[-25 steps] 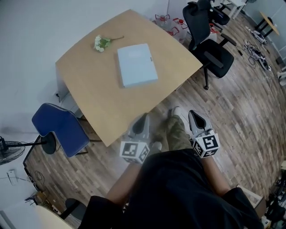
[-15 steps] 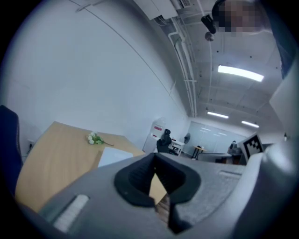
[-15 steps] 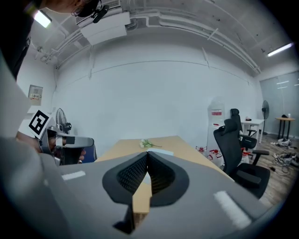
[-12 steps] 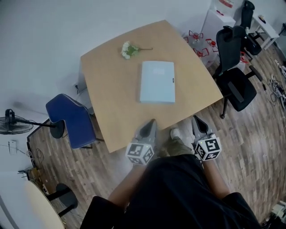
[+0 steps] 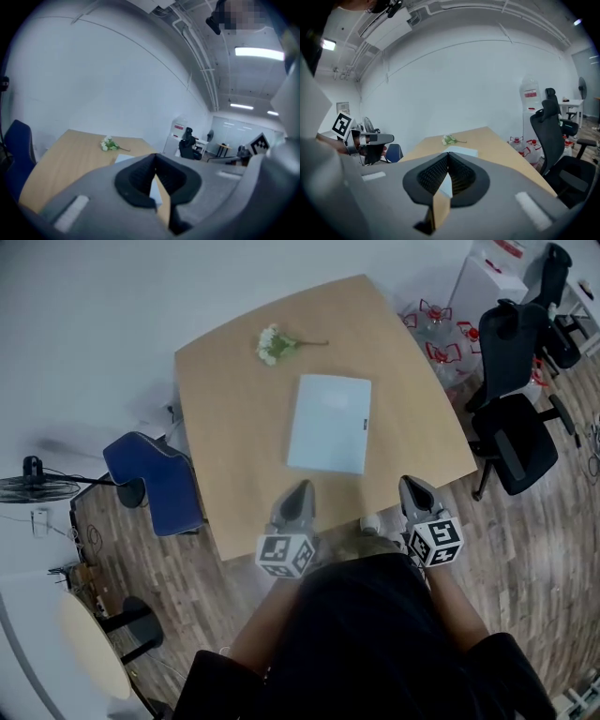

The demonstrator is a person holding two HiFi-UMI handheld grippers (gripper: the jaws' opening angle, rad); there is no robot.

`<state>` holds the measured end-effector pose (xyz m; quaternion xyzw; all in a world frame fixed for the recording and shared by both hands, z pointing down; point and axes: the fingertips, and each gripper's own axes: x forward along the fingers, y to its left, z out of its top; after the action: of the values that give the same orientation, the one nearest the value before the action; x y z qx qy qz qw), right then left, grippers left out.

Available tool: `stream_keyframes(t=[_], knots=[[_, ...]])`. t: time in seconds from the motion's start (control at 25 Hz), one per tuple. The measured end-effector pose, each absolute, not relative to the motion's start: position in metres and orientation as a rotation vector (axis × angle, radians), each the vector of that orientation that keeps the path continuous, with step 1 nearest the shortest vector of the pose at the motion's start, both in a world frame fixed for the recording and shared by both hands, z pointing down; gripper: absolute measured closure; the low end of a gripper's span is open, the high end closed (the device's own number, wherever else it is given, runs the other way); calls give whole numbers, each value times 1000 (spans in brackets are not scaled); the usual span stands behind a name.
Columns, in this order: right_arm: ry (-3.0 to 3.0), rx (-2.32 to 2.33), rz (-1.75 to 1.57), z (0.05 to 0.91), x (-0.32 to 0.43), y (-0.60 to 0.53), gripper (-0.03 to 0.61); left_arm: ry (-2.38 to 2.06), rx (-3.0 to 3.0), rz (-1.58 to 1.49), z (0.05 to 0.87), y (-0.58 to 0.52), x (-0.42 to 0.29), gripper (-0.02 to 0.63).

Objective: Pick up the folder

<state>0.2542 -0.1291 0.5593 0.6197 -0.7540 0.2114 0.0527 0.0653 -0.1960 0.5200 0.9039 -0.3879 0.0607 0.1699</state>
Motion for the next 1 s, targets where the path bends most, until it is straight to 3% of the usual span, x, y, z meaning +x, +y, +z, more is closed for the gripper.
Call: stream_keyframes(t=[0.48, 1.0], knots=[[-2359, 1588, 724, 617, 274, -217, 578, -1467, 2322, 245, 568, -269, 44, 612], [-2266, 1615, 935, 676, 239, -265, 569, -1240, 2247, 329, 651, -323, 31, 612]])
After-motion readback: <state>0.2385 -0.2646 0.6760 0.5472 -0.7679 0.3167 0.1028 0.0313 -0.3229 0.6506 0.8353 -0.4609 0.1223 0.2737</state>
